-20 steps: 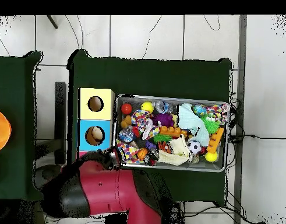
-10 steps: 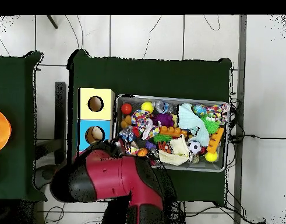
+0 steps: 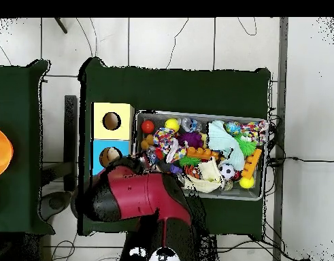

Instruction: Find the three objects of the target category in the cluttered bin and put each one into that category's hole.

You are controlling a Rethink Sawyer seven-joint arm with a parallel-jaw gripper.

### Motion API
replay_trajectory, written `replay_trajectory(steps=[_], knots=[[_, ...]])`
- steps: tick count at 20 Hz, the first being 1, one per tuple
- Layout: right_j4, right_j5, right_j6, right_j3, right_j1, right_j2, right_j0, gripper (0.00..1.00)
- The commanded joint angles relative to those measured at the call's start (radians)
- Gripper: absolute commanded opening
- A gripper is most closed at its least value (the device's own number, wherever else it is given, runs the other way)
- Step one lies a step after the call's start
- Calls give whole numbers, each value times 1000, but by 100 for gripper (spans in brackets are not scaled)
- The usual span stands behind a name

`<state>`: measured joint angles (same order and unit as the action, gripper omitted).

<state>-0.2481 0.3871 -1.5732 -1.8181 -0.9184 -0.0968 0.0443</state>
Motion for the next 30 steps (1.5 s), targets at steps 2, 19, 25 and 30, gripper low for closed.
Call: replay_trajectory(steps=[2,19,25,30], knots=[[-62,-148,-156,35,108,-25,-17,100],[-34,-295,-146,-25,207,-44,-27,100],[-16,-325,-159,-57,232,-2,-69,100],[-15,-354,-167,-63,246,-8,-66,100]])
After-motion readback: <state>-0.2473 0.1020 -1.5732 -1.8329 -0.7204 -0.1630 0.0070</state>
